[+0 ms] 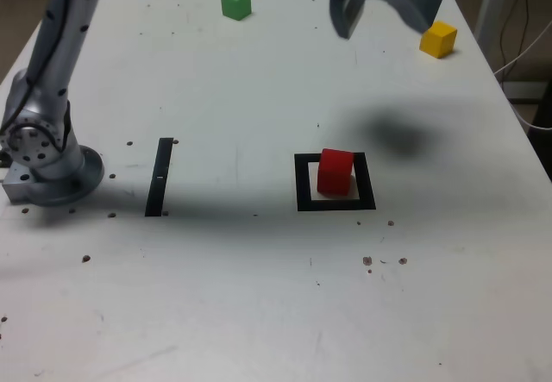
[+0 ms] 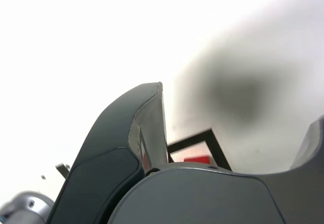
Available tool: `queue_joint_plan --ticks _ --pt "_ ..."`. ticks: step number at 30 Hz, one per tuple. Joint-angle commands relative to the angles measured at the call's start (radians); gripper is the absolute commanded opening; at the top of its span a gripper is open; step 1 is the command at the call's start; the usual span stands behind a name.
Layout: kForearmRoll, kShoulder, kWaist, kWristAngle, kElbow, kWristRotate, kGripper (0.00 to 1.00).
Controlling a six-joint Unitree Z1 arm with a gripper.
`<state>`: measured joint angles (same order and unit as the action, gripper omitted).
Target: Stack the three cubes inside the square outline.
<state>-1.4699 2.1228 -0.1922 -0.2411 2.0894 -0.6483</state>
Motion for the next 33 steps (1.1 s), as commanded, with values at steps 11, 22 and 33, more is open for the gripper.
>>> queue_joint_plan --ticks 11,22,33 --pt "-0.055 0.159 -0.091 -0.031 0.28 -0.313 0.99" --pt "-0.141 0.31 -0.149 -0.03 0.561 -0.461 0.98" --pt "-0.151 0.451 -0.196 -0.026 0.737 -0.56 0.97"
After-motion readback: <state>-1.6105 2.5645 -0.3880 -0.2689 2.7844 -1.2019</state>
